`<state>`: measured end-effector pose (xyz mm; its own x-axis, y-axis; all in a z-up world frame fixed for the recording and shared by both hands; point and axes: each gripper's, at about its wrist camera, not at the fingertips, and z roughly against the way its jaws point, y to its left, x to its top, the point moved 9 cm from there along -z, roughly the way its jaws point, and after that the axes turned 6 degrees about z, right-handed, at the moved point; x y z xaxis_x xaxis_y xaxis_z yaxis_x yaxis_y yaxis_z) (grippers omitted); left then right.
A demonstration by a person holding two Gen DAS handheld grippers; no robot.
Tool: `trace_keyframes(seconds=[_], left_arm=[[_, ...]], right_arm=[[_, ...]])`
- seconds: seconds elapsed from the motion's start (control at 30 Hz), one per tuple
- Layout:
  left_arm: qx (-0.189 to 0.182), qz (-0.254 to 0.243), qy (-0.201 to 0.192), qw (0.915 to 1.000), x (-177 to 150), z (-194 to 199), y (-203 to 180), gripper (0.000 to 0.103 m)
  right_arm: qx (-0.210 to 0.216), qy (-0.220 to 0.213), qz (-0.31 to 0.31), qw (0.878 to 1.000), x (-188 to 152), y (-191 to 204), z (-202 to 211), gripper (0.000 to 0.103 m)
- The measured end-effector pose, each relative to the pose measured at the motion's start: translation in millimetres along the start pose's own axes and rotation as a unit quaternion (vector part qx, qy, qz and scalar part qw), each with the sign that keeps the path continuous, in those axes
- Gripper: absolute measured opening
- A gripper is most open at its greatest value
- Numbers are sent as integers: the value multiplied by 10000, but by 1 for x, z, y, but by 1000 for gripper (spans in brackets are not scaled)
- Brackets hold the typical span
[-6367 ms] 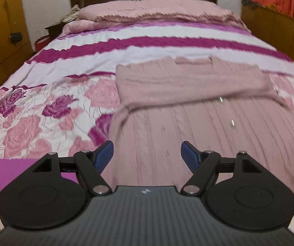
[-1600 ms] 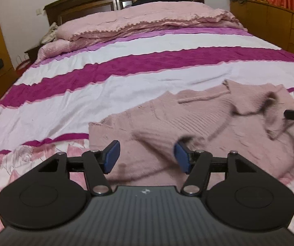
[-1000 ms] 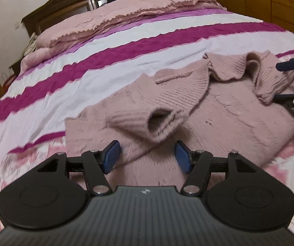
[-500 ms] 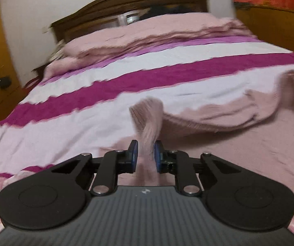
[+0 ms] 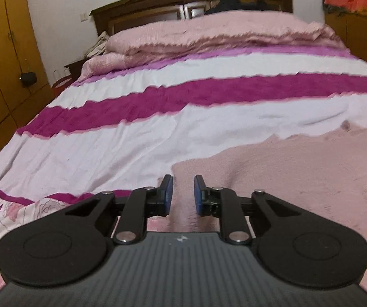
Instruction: Fold small clothes
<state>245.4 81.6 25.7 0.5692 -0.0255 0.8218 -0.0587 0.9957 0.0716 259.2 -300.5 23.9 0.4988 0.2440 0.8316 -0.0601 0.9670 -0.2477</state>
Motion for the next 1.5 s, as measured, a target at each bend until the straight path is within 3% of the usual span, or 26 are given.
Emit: trace_keyframes(seconds=[0.13, 0.3, 0.37, 0.43, 0.5, 0.57, 0.63, 0.7, 0.83, 0.97, 1.1, 1.37, 1.5], left_arm=[[-298, -17, 39, 9995, 2, 6, -14, 22], [-74, 416, 498, 9979, -1, -27, -3, 28], [47, 706, 676, 9952, -5, -37, 4, 34], [-5, 978, 831, 9917, -9, -47, 9, 51], [-89, 1063, 891, 9903, -11, -56, 10, 51], [-287, 1047, 794, 9909, -9, -58, 7, 50], [-579, 997, 658, 9912, -6, -57, 0, 20], [-558, 785, 510, 9940, -1, -56, -4, 12], [87, 380, 161, 9991, 8, -58, 4, 12], [553, -31, 443, 9975, 0, -74, 13, 13], [469, -71, 431, 9979, 0, -71, 17, 13], [42, 91, 435, 9990, 4, -24, 12, 16], [-343, 347, 492, 9976, -8, 2, 4, 26]], right_arm=[[449, -400, 30, 9982, 11, 14, 23, 53], [1258, -103, 133, 9919, 5, 40, 7, 51], [1222, 61, 123, 9924, 0, 39, -5, 51], [1077, 172, 77, 9940, -5, 32, -16, 51], [887, 261, -18, 9957, -12, 22, -24, 51], [830, 307, -130, 9960, -19, 14, -30, 51], [807, 294, -194, 9961, -23, 11, -33, 51], [772, 236, -249, 9964, -23, 10, -33, 51], [452, 122, -444, 9979, -20, -1, -35, 52], [430, 360, -538, 9970, -32, -10, -49, 52], [468, 341, -799, 9951, -31, -15, -45, 52], [1155, -419, -664, 9902, 3, 5, -8, 52], [1439, -99, -528, 9881, -3, 17, -26, 52]])
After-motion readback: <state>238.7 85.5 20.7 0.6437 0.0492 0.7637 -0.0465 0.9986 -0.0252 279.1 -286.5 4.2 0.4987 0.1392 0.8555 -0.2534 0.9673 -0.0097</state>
